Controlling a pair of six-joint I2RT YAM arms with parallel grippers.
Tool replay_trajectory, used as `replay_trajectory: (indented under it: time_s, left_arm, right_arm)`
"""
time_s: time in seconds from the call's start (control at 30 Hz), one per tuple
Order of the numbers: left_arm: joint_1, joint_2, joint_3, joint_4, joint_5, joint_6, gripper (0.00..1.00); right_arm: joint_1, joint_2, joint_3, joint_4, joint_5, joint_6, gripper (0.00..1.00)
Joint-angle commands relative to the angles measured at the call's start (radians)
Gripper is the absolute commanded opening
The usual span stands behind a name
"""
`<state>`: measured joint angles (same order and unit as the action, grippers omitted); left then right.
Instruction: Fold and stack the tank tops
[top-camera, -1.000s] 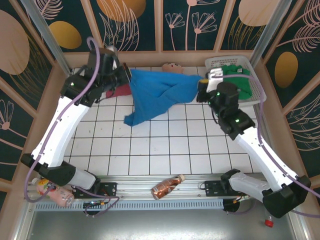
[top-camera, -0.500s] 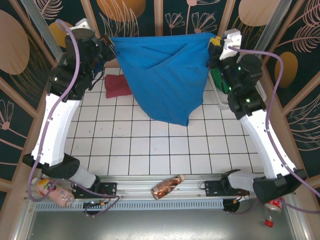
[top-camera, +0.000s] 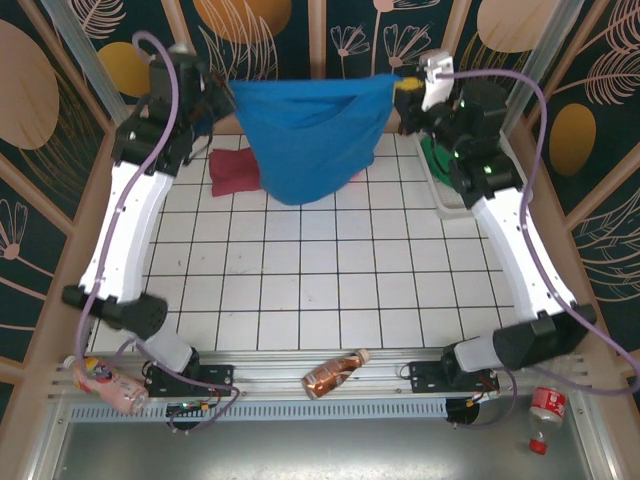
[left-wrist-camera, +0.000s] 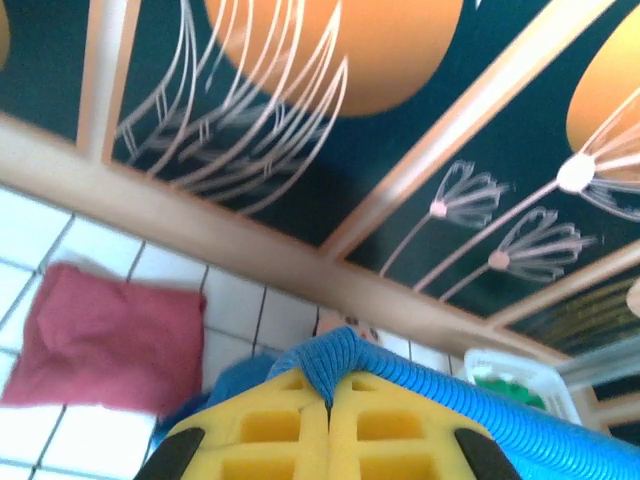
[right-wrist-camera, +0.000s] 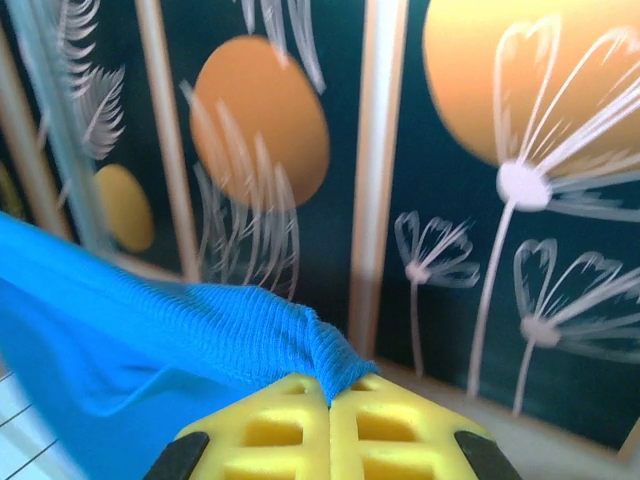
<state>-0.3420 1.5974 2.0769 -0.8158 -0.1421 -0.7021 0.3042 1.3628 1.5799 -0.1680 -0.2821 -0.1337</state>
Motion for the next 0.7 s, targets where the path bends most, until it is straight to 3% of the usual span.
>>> replay_trajectory:
  time_s: [0.0, 0.2, 0.3, 0.4, 0.5, 0.67]
  left_arm:
    - [0.008, -0.202, -0.338, 0.042, 0.144, -0.110, 0.00]
    - [-0.002, -0.494, -1.023, 0.215, 0.344, -0.334, 0.00]
    - [-0.007, -0.519, -1.263, 0.321, 0.372, -0.368, 0.00]
    - [-0.007, -0.457, -1.351, 0.394, 0.360, -0.352, 0.00]
    - [-0.007, -0.380, -1.329, 0.401, 0.318, -0.311, 0.00]
    - [-0.003, -0.310, -1.309, 0.394, 0.229, -0.277, 0.01]
  right_arm:
    - [0.032, -0.148, -0.156, -0.243, -0.095, 0.067, 0.00]
    - [0.104, -0.319, -0.460, -0.390, -0.117, 0.169, 0.00]
    - [0.160, -0.319, -0.641, -0.296, -0.101, 0.200, 0.00]
    - [0.205, -0.250, -0.758, -0.130, -0.108, 0.237, 0.00]
    - [0.236, -0.125, -0.797, 0.027, -0.109, 0.246, 0.00]
    - [0.286, 0.105, -0.724, 0.173, -0.091, 0.254, 0.02]
